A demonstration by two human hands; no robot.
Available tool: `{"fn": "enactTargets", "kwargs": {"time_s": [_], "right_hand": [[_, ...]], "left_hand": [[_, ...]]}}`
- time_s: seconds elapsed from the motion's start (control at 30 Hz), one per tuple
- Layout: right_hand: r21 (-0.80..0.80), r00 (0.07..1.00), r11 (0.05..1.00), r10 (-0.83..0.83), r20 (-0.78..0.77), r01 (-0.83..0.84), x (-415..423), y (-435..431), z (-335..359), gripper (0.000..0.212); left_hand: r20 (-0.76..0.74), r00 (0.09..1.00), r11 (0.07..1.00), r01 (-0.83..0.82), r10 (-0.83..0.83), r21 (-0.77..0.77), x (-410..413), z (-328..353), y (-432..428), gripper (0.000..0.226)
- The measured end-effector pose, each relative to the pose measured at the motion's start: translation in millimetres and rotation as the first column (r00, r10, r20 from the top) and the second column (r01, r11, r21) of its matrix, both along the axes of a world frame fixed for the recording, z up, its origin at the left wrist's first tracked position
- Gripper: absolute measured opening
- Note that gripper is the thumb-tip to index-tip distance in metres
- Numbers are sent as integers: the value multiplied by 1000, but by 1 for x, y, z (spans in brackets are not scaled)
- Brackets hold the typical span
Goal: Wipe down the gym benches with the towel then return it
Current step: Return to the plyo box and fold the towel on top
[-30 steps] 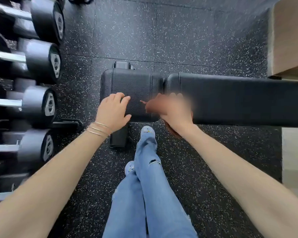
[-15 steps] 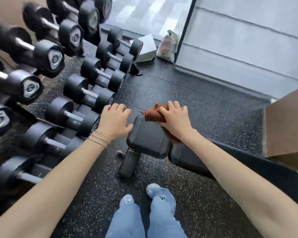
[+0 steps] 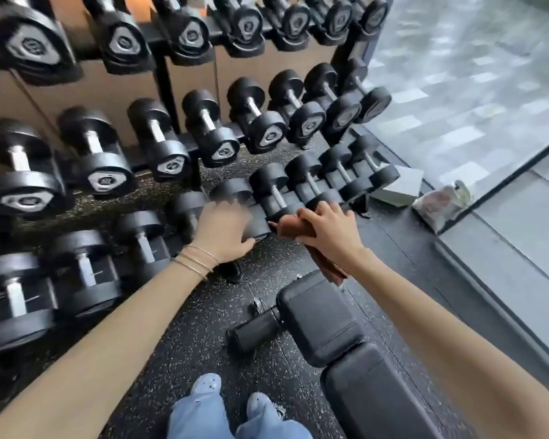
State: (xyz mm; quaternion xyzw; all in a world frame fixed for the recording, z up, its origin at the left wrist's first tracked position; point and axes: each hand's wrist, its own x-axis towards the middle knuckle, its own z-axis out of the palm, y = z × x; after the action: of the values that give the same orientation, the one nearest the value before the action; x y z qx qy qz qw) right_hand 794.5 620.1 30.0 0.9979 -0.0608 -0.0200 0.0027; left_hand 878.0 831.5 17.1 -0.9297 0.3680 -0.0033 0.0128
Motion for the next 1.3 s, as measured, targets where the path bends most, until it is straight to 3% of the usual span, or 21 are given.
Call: {"fn": "enactTargets", "kwargs": {"time_s": [0.2, 0.43, 0.5, 0.57, 0.67, 1.3], "right_hand": [[23, 952, 952, 306, 13, -306, 50, 89, 9, 54], [30, 801, 801, 596, 43, -598, 86, 227, 23, 56], [25, 748, 747, 662, 51, -664, 89, 270, 25, 56], [14, 694, 694, 718, 52, -719, 90, 313, 27, 56], [6, 626, 626, 779, 44, -779, 87, 378, 30, 56], [9, 287, 287, 958, 1, -958, 36, 738, 27, 54]], "left_hand": [[-2, 943, 943, -332, 332, -20, -21, 11, 104, 51], [39, 773, 774, -631, 633, -43, -63, 22, 236, 50], [42, 722, 723, -687, 690, -68, -78, 26, 271, 59], [38, 680, 680, -728, 732, -88, -91, 28, 307, 63], [55, 612, 614, -787, 789, -58, -110, 33, 363, 48], [22, 259, 259, -966, 966, -5, -228, 24, 665, 53]]}}
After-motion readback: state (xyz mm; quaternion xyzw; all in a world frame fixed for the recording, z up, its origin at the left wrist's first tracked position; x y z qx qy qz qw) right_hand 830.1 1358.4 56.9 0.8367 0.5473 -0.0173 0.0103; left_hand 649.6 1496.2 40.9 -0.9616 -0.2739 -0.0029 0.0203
